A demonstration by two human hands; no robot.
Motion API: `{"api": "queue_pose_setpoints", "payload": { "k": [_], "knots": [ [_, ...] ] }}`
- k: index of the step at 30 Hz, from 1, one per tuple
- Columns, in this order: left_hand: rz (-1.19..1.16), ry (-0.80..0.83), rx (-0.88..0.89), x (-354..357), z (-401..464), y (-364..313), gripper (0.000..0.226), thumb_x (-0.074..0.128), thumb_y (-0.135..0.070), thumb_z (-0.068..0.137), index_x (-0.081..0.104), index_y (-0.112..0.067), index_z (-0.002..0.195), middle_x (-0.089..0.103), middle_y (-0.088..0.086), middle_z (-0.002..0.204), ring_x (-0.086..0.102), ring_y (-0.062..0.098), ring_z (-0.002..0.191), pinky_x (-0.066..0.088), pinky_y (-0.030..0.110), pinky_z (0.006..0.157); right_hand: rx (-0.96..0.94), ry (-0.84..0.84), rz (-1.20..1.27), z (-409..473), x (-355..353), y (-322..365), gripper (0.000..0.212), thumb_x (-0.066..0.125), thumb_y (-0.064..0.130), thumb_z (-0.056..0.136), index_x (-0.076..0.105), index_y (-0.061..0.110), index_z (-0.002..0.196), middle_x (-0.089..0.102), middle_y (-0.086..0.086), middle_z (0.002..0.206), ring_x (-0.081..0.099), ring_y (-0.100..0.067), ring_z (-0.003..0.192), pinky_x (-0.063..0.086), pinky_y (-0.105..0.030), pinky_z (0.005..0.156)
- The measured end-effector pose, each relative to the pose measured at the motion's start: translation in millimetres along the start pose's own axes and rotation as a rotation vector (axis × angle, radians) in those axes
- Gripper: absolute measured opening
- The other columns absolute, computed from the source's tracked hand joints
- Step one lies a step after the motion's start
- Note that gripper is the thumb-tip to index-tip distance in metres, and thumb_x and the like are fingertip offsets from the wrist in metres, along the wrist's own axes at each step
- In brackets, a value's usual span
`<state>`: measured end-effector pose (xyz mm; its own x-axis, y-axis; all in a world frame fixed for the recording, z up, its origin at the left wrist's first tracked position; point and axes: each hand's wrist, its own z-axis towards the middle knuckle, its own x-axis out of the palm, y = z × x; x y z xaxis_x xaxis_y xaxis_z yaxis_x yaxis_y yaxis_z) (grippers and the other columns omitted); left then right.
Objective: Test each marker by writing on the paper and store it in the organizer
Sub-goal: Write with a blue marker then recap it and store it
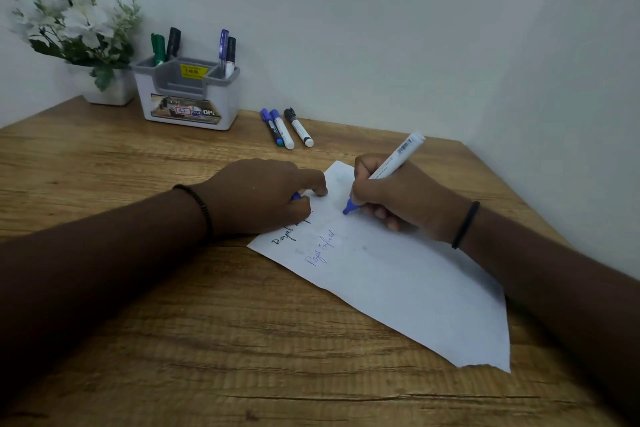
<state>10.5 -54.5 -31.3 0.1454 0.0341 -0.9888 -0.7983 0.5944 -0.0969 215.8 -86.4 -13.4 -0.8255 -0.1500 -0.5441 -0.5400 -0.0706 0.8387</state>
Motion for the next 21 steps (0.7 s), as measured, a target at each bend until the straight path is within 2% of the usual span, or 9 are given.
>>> {"api": "queue_pose_setpoints", "payload": {
  "k": [2,4,8,13,18,21],
  "knots": [
    [-0.001,0.007,0.002,-0.6,-0.5,-0.4,0.032,0.041,-0.039,0.094,0.044,-0.046,0.125,0.058,-0.01,0.098,0.054,0.007,0.079,0.044,0.024,0.065,-0.001,0.027,0.05,-1.0,-0.6,-0.4,0.01,0.06,0.002,0.084,0.054,0.004,0.076,0.052,-0.004,0.061,0.043,-0.01,0.045,0.035,-0.018,0.039],
    [-0.001,0.016,-0.002,-1.1,-0.1,-0.2,0.032,0.041,-0.04,0.094,0.043,-0.045,0.125,0.058,-0.009,0.098,0.054,0.008,0.08,0.046,0.026,0.067,-0.027,0.056,0.13,-0.8,-2.0,-2.2,0.005,0.06,0.004,0.089,0.059,0.005,0.085,0.057,-0.004,0.062,0.048,-0.013,0.049,0.042,-0.022,0.042],
    [0.002,0.023,-0.016,0.0,1.9,0.3,0.032,0.042,-0.04,0.093,0.043,-0.046,0.125,0.058,-0.01,0.097,0.053,0.006,0.078,0.049,0.027,0.07,-0.058,0.07,0.168,-0.5,-2.6,-4.0,0.011,0.061,0.01,0.094,0.058,0.011,0.084,0.064,-0.009,0.066,0.052,-0.017,0.051,0.046,-0.025,0.046],
    [-0.008,0.006,-0.012,0.2,1.6,0.9,0.031,0.041,-0.039,0.094,0.044,-0.045,0.124,0.059,-0.009,0.096,0.052,0.006,0.076,0.043,0.023,0.063,-0.07,0.074,0.166,-0.3,-1.0,-6.9,0.021,0.062,0.009,0.093,0.057,0.015,0.073,0.062,-0.007,0.066,0.052,-0.016,0.054,0.045,-0.025,0.047],
    [-0.005,0.022,-0.02,-0.7,2.9,-0.3,0.031,0.042,-0.039,0.094,0.044,-0.045,0.125,0.059,-0.009,0.099,0.052,0.006,0.077,0.041,0.022,0.062,-0.035,0.027,0.2,0.9,-1.4,-9.6,0.003,0.062,0.004,0.091,0.064,0.005,0.09,0.066,-0.008,0.068,0.057,-0.017,0.055,0.05,-0.026,0.049],
    [-0.007,0.021,-0.02,-0.2,2.4,0.2,0.031,0.042,-0.04,0.094,0.044,-0.046,0.125,0.059,-0.009,0.1,0.053,0.007,0.08,0.044,0.023,0.065,-0.036,0.01,0.136,1.3,1.2,-9.0,0.006,0.065,0.006,0.088,0.065,0.005,0.083,0.066,-0.007,0.068,0.057,-0.016,0.056,0.05,-0.027,0.05]
  ]
}}
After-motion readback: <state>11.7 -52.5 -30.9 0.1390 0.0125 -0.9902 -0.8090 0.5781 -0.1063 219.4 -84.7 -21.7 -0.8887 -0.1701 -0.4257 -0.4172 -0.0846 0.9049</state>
